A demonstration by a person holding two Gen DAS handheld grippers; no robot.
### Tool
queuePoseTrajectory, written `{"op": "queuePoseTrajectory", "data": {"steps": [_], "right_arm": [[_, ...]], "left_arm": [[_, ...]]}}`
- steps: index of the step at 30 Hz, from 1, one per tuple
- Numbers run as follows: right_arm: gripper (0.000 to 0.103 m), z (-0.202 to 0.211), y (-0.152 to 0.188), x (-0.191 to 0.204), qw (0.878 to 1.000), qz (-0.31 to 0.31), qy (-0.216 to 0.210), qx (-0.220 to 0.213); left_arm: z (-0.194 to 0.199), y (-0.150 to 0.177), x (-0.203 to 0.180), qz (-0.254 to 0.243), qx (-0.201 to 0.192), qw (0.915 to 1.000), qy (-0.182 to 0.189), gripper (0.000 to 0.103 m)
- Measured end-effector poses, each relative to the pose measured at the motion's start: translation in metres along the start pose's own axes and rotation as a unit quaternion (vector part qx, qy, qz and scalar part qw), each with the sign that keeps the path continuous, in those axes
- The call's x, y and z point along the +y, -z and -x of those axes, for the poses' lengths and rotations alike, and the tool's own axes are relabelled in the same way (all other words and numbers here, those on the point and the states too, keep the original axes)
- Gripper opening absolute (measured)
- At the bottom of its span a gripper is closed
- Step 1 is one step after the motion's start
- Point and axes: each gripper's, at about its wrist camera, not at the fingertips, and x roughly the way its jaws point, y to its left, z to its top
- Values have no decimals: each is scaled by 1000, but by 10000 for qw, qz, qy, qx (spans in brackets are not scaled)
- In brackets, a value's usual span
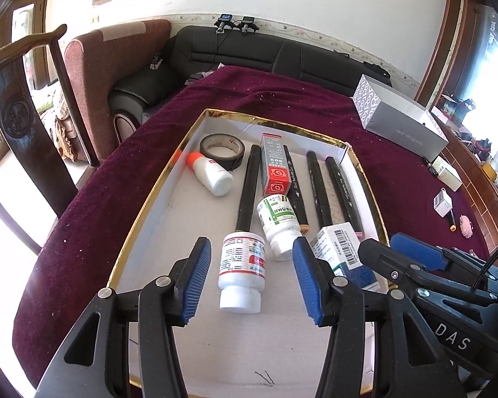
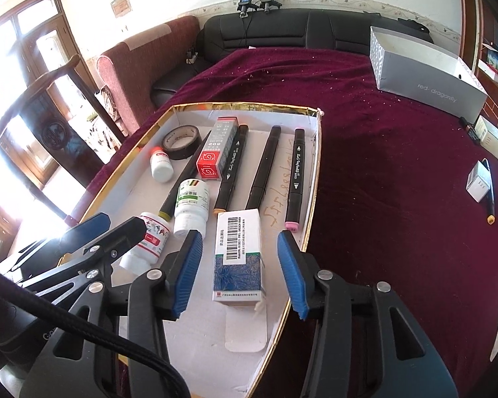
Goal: Organize objects
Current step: 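Move both open tools back toward the boxes on the table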
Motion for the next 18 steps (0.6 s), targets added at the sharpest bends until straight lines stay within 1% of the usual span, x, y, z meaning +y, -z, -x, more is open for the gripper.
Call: {"op": "queuePoseTrajectory", "data": {"steps": [3,5,9,10,13,15,18], "right_arm": [[48,7,2,-3,10000,-20,-23,-58],[52,14,4,-7,9999,-38,-28,-126],[53,32,9,-27,9994,-195,27,-276],[53,39,11,-38,9990,-290,61,-322],[53,58,16,-71,9971,-560,235,-460],[54,71,19,-96,9949,-755,381,-555],[56,95,26,-145,9885,-1150,688,-697]], "left_arm": [[7,0,-6,-70,-27,10000,-30,45],[13,0,-12,-127,-49,9999,-29,45],[25,-2,-24,-248,-97,9996,37,46],[28,-3,-28,-283,-109,9995,80,46],[36,-8,-44,-393,-135,9988,254,51],[38,-12,-58,-531,-144,9979,345,51],[36,-18,-81,-704,-92,9961,522,51]]}}
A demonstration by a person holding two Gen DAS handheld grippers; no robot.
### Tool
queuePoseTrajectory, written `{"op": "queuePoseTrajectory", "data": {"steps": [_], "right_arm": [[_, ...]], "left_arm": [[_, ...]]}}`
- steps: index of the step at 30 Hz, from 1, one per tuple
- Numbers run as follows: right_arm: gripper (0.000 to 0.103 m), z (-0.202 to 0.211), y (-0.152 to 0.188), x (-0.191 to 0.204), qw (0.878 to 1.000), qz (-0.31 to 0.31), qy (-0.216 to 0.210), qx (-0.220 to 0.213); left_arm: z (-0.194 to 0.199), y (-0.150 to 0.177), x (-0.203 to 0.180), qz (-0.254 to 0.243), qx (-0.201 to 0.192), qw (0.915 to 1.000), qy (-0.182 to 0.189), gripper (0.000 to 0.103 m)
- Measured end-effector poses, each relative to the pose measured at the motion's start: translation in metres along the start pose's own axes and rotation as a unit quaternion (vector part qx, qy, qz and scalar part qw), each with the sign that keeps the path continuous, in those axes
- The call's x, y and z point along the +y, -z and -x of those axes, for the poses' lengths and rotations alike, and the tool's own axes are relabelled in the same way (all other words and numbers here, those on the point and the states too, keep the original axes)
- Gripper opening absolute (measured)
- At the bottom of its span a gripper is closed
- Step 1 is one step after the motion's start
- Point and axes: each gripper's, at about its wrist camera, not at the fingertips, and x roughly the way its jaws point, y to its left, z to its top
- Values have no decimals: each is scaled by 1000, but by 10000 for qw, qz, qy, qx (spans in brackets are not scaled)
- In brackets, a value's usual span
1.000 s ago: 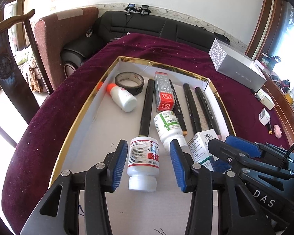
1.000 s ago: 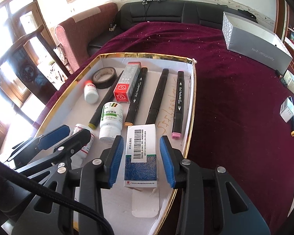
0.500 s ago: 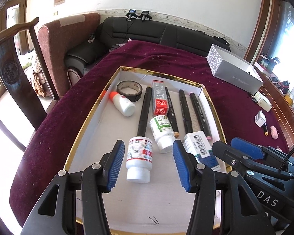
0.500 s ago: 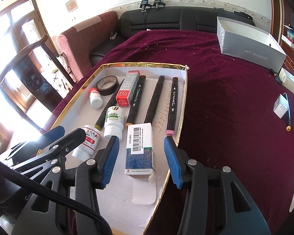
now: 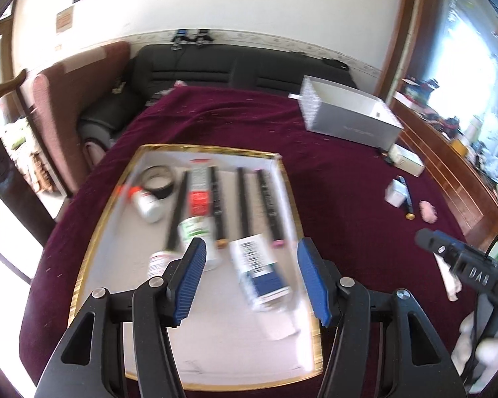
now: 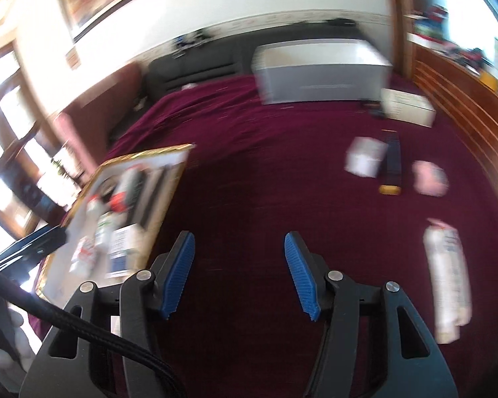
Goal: Organize objects
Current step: 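Move both open tools back toward the boxes on the table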
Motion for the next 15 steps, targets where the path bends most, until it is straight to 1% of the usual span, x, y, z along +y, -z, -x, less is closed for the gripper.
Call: {"op": "queuePoseTrajectory", "data": {"steps": [3,6,7,10,12,15], "right_arm": [[58,20,-5,-60,9978,-493,401,-185],[60,35,1,-112,9921,-969,716,-336],[61,38,3,-124,9904,-1087,777,-350],[61,41,12,-166,9845,-1481,878,-330],[61,35,17,-185,9822,-1623,912,-234],[61,23,22,-201,9817,-1699,863,-54]], "left_arm": [[-7,-10,-30,-266,96,9992,272,51],[-16,-18,-67,-633,186,9963,546,51],[-20,-20,-82,-784,212,9946,640,51],[-35,-25,-116,-1130,307,9898,813,51],[-48,-29,-136,-1280,380,9870,899,51],[-70,-36,-161,-1394,494,9832,1066,51]]}}
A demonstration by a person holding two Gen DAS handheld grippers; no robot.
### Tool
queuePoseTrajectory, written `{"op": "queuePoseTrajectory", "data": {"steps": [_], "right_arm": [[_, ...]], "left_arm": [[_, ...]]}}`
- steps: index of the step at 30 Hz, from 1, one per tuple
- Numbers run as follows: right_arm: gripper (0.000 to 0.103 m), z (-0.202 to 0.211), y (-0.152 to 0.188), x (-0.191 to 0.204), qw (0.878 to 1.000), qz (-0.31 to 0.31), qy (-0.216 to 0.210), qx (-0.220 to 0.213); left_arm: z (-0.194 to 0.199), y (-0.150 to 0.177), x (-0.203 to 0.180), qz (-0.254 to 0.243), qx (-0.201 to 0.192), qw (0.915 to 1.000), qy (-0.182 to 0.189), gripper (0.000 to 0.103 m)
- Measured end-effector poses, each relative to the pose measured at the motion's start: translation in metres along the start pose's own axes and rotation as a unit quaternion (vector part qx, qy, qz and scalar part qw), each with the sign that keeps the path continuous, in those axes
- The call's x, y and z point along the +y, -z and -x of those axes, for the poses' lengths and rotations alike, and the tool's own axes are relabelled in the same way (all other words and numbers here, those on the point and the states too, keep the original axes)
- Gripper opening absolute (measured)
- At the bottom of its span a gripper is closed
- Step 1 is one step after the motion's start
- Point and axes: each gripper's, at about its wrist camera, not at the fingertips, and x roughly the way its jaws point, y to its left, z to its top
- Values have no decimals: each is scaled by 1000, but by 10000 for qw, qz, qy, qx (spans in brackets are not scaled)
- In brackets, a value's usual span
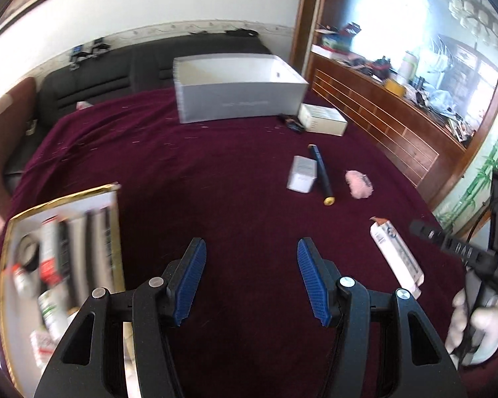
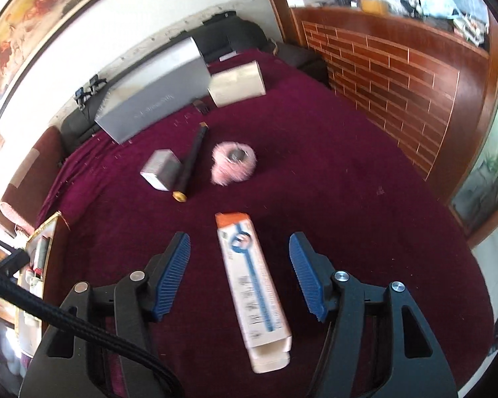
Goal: Organize objects
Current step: 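Move both open tools back toward the boxes on the table, then grasp the small white box with the left tool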
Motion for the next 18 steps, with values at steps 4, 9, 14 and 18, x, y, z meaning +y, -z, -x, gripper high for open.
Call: {"op": "queuePoseTrajectory", "data": {"steps": [4,9,14,18], "right_arm": [[61,-21,3,-2,9995,154,-59,251],[61,-42,9,-6,9989,219,-112,397],[68,-43,10,-7,9990,245,-219,305],[75,-44,12,-5,9988,298,-278,272]], "left_arm": [[-36,-23,-16,-12,45,9999,123,51],[-84,-49,-34,-299,43,9995,-3,51],[-123,-64,-46,-468,100,9989,-5,51],[-137,-70,-55,-610,17,9981,89,51]]}}
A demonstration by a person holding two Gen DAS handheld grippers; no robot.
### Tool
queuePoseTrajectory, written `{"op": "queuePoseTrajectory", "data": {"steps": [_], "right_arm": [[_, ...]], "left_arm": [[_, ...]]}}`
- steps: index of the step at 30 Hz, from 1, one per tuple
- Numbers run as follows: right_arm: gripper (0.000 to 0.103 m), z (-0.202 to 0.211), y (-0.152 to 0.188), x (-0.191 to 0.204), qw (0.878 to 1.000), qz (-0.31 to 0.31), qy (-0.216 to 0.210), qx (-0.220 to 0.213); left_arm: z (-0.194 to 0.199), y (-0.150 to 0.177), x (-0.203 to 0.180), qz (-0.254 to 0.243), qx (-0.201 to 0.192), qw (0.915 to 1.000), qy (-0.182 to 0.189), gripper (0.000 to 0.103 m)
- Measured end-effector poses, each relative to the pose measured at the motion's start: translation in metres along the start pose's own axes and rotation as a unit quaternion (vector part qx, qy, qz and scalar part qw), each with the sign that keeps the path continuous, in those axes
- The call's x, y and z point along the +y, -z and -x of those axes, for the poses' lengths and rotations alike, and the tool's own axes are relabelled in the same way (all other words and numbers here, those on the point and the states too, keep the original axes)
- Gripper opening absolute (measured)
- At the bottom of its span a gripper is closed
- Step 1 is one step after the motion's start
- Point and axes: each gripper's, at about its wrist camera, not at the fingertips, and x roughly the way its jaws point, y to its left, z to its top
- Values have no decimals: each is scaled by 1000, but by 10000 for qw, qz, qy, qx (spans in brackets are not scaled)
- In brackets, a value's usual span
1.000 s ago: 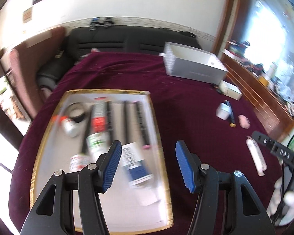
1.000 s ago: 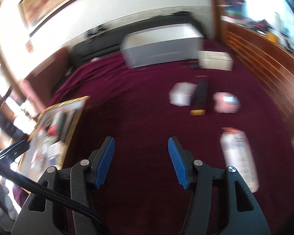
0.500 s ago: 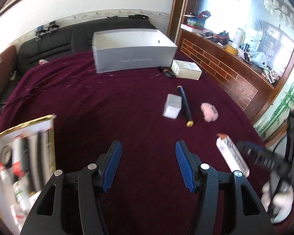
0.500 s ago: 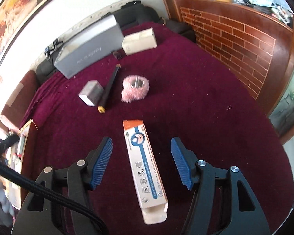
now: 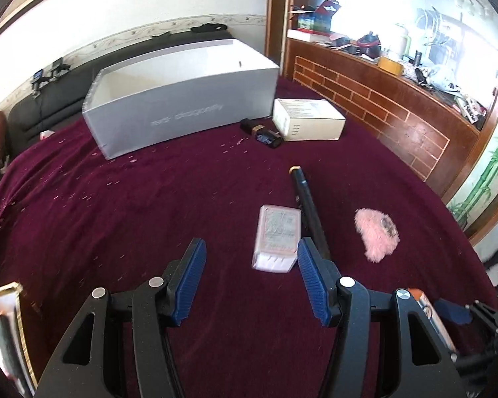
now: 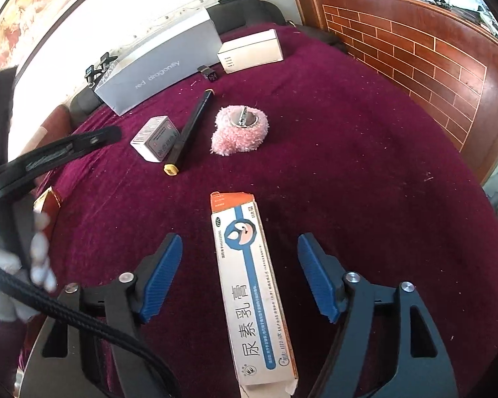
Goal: Organize objects
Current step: 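Grasp the small white box with the left tool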
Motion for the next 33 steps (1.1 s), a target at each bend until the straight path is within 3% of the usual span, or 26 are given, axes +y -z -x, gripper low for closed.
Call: {"op": "queuePoseTrajectory", "data": {"steps": [4,14,15,17,18,24,33], "right_arm": [[80,-1,1,3,10000,71,-42,4],[81,-1,0,1,9999,24,-117,-20],[81,-1,0,2,9999,36,-104,-20],[81,-1,0,3,9999,63,-78,-17],[81,-2,0,3,10000,70,-68,-16],[81,-4,0,6,9999,156,48,-13],[80,-7,1,13,9986,338,390,90]], "left_arm": [[-16,-5,-4,-95,24,10000,-12,51],[-50,-6,-34,-696,249,9967,-331,51],[-52,-5,-35,-725,302,9963,-362,49],[-51,-3,-35,-675,377,9967,-245,29],[-50,-1,-34,-646,398,9969,-222,29],[-21,6,-26,-489,275,9983,-169,29],[60,32,-7,-195,-82,9998,16,29]]}}
